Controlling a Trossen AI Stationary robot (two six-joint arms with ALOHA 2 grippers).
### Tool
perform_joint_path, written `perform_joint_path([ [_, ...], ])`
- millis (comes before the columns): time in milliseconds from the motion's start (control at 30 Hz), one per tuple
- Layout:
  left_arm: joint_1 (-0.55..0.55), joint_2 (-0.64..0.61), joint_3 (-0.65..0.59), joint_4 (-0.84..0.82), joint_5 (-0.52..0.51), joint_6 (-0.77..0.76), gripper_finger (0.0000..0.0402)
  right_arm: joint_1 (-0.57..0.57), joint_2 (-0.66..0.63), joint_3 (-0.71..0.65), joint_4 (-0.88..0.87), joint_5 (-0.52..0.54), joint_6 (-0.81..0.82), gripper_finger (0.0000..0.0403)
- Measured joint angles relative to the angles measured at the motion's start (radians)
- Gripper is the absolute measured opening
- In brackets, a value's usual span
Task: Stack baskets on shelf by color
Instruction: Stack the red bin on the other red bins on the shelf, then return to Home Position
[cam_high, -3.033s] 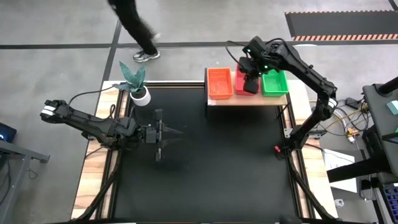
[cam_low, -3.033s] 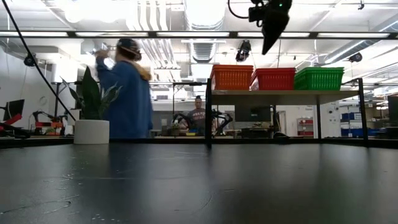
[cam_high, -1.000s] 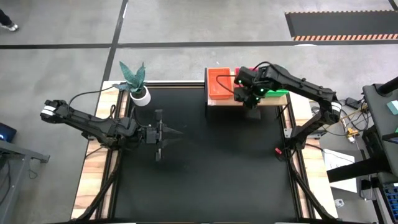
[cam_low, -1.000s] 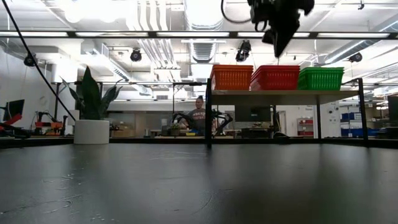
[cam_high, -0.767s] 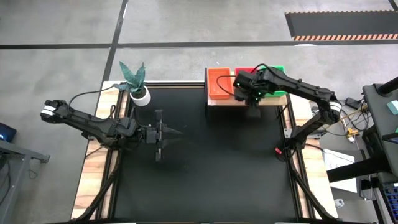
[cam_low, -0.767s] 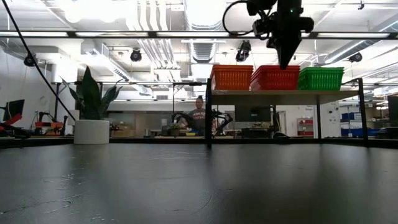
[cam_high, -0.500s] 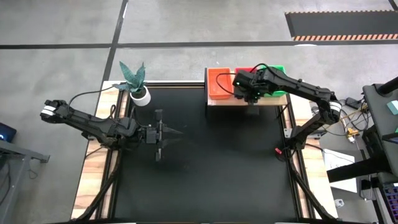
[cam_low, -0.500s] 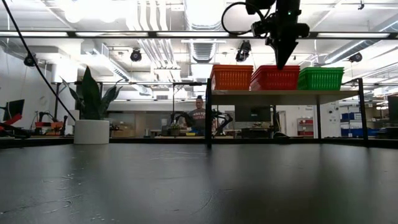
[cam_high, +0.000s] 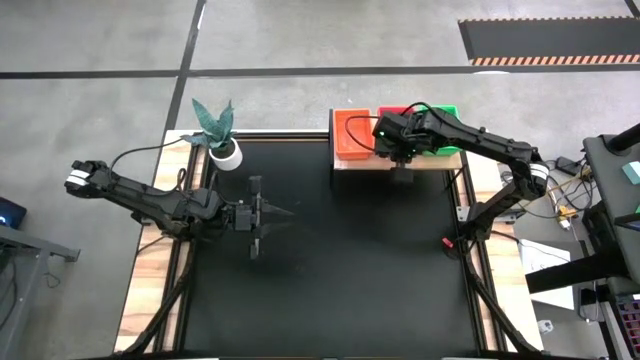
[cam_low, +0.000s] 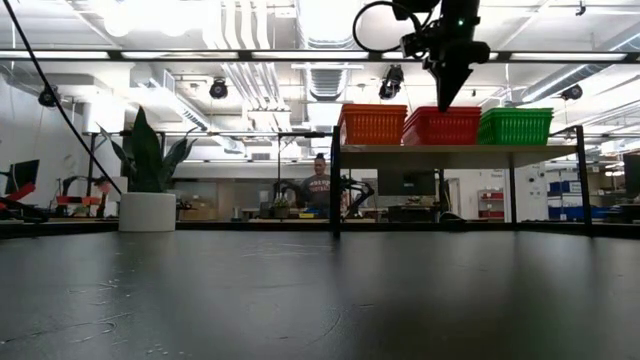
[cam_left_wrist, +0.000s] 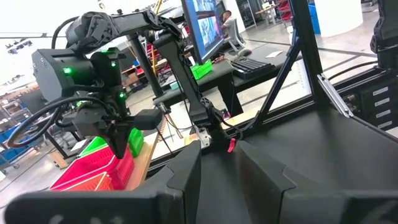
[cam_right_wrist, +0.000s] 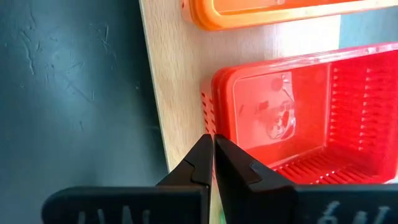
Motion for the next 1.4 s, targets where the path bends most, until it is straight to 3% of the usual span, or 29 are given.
perform_joint_path([
  [267,0.0,-0.001,-0.005,-0.001,0.0,0.001,0.0086,0.018,-0.024,-0.002,0.0,-0.016,0.023,0.0009],
  [367,0.0,-0.02,-0.021,-0.036,0.0,0.017,0.0086,0.058,-0.082,-0.023,0.059,-0.149,0.026,0.0009],
  [533,0.0,-0.127,-0.087,-0.129,0.034,0.03,0.0086,0.188,-0.274,-0.28,0.535,-0.363,0.021,0.0009],
  [700,0.0,-0.275,-0.208,-0.166,0.106,0.021,0.0086,0.345,-0.445,-0.629,1.016,-0.352,-0.042,0.0009],
  [867,0.002,-0.422,-0.309,-0.148,0.086,0.01,0.0086,0.37,-0.543,-0.904,1.39,-0.346,-0.08,0.0009],
  [1400,0.003,-0.776,-0.514,-0.131,0.031,-0.032,0.0086,0.319,-0.894,-1.183,1.447,-0.342,-0.015,0.0009],
])
